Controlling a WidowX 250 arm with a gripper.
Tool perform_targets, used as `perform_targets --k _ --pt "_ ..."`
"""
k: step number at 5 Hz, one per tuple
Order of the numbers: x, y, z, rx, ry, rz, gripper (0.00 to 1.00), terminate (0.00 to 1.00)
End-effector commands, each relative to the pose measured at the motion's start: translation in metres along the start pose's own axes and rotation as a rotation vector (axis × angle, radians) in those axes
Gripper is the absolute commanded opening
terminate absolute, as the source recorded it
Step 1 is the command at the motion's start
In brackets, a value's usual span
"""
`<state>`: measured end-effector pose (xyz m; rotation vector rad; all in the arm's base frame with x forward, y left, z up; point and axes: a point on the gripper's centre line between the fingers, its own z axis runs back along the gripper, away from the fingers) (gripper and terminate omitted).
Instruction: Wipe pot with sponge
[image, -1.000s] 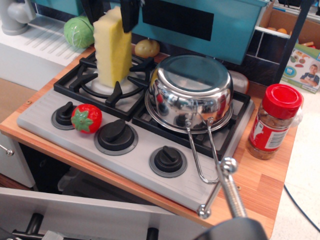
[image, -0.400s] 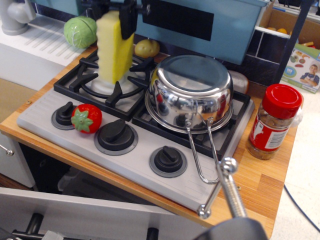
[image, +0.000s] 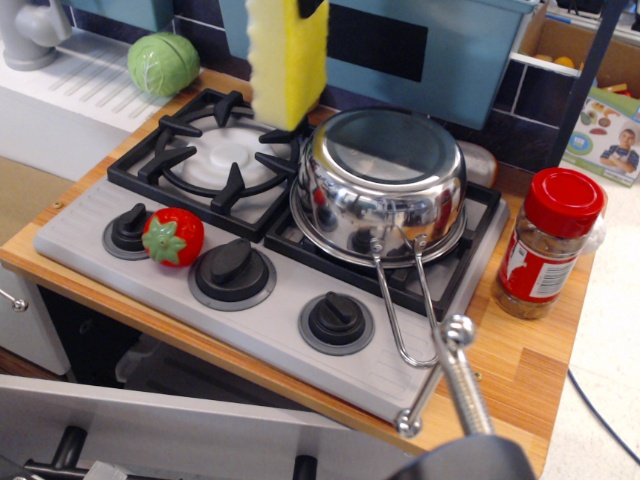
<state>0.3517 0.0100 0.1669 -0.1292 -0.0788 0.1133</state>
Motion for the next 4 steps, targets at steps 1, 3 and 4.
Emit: perform_targets --k 1,3,4 --pt "0.005 -0.044 -0.007 0.1 -0.066 -0.019 0.0 0.0" --pt "-0.002 -0.067 -0.034 0.118 -0.044 -0.048 0.0 0.0" --pt "0.001 -0.082 -0.025 0.022 -0.03 -0.04 0.0 0.0"
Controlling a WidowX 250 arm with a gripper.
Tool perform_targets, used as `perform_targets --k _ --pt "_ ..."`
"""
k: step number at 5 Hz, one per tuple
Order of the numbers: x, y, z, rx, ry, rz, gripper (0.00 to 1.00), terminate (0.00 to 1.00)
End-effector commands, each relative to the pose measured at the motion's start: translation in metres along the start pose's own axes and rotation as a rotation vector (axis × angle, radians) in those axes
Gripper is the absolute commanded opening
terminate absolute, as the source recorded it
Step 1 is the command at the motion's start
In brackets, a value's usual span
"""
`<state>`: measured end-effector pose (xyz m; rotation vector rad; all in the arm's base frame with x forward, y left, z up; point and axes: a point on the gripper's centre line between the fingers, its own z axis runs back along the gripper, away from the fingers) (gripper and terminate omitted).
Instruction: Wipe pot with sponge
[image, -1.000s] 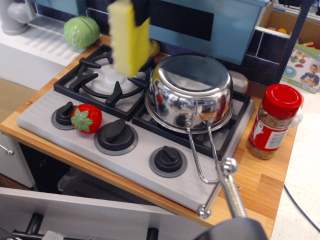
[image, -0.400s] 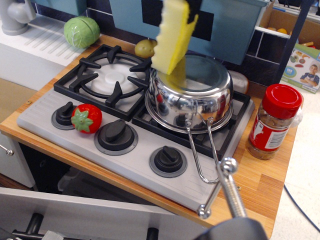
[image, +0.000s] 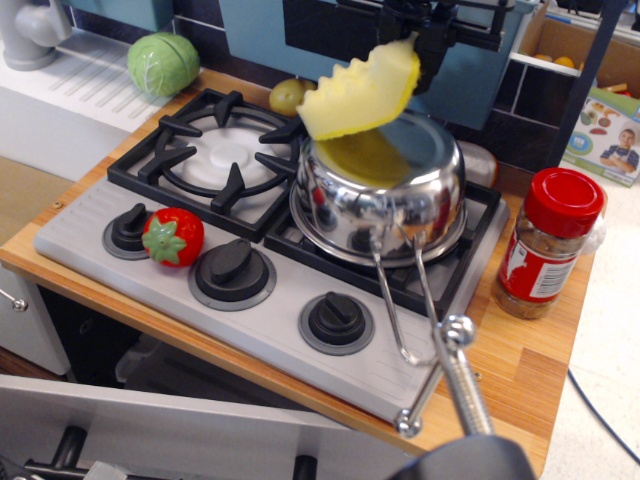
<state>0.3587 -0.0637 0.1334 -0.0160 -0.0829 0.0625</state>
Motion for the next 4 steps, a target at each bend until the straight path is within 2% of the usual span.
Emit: perform_targets --k 1,2,3,4 --pt "0.006 -0.021 0.035 -0.143 -0.043 0.015 0.0 0.0" --pt "0.002 -0.035 0.05 -0.221 -0.02 0.018 0.0 0.0" --pt "-0.003 -0.045 0.063 -0.269 0.011 0.011 0.0 0.0" --pt "0.001 -0.024 0.086 -0.305 0.007 0.052 0.0 1.0"
